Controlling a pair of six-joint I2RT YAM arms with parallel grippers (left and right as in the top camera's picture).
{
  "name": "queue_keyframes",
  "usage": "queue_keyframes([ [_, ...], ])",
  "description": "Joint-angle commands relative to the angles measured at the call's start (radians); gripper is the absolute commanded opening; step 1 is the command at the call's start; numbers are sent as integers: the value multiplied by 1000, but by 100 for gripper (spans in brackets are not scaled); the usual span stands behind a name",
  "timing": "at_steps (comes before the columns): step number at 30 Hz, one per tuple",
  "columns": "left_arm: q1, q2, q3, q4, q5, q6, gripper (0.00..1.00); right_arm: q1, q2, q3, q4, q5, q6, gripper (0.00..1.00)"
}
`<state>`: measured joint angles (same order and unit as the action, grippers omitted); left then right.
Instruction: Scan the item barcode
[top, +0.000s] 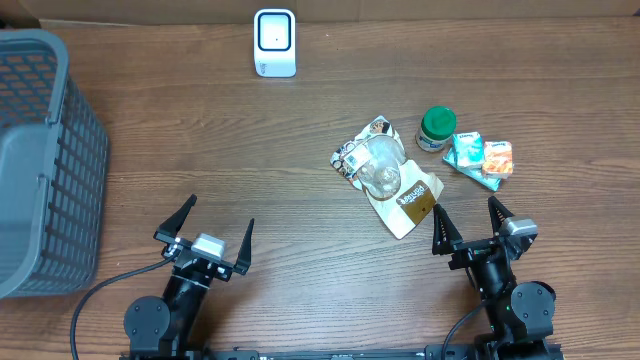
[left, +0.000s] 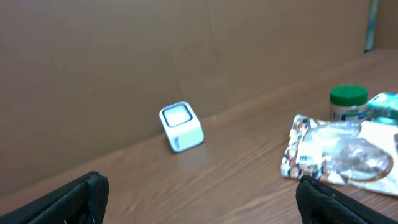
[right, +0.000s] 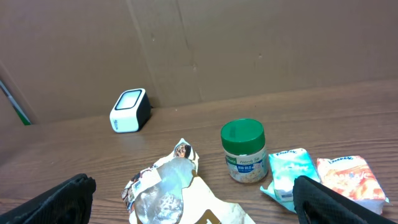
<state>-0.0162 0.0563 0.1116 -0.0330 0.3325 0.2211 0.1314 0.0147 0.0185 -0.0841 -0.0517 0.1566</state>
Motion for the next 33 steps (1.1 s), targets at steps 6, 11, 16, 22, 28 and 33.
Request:
queue_keyframes([
  [6, 23, -53, -68, -61, -135, -35, 100, -3, -12, -10, 3, 5, 0, 100],
  [11, 23, -53, -97, -56, -211, -37, 99, -3, -12, -10, 3, 5, 0, 100],
  [16, 23, -53, -97, -52, -212, -34, 99, -4, -12, -10, 3, 5, 0, 100],
  [22, 23, -54, -108, -30, -212, -34, 100, -4, -12, -10, 3, 5, 0, 100],
  [28, 6, -54, -108, -30, -212, -34, 99, -4, -12, -10, 3, 5, 0, 100],
  [33, 11, -53, -107, -33, -212, -34, 99, -3, -12, -10, 3, 5, 0, 100],
])
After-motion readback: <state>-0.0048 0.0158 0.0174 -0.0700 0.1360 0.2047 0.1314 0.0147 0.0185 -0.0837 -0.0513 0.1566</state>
